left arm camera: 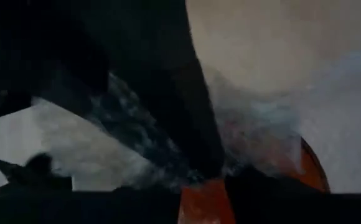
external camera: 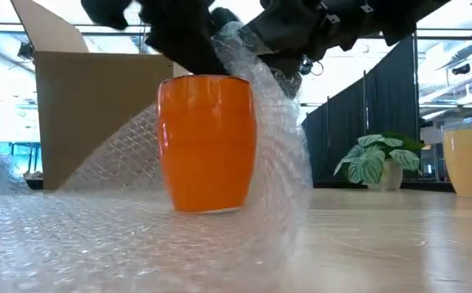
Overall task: Wrap mug
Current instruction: Wrap the orange mug with the transparent bubble wrap
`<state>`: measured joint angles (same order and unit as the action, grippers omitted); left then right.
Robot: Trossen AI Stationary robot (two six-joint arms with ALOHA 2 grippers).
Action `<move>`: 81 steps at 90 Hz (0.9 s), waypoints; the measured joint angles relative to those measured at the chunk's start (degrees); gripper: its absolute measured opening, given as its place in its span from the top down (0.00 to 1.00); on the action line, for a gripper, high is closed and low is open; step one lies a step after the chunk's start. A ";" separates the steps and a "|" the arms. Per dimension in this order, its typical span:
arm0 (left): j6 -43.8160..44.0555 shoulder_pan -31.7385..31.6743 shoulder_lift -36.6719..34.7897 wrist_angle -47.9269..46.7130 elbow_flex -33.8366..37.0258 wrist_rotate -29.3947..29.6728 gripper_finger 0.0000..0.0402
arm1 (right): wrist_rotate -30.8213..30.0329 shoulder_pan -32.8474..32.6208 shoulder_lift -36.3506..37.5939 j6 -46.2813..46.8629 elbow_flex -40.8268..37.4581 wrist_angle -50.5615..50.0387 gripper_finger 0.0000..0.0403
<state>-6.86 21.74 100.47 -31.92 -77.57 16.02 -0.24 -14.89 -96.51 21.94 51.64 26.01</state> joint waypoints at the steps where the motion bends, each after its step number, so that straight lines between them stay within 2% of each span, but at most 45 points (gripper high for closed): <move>1: 0.01 0.07 0.00 -0.53 -0.32 0.00 0.76 | 0.01 0.01 0.01 0.03 0.00 0.00 1.00; 21: 1.26 1.43 -0.05 -13.75 -7.67 -0.03 0.76 | -0.10 0.10 0.04 0.26 0.00 -0.45 1.00; 44: 3.31 2.67 -0.15 -20.04 -11.35 -0.05 0.76 | -0.17 1.27 0.04 0.00 -0.04 -0.32 1.00; 71: 17.90 5.01 -0.42 -36.54 -11.31 2.47 0.76 | -0.13 1.87 0.04 -1.54 -0.04 -0.10 1.00; 81: 22.48 7.23 -0.46 -35.92 -9.41 3.81 0.76 | -0.10 1.87 0.04 -2.12 -0.04 -0.06 1.00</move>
<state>15.62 28.97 100.01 -67.83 -86.99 19.82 -0.34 -13.02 -96.47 19.81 51.59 25.96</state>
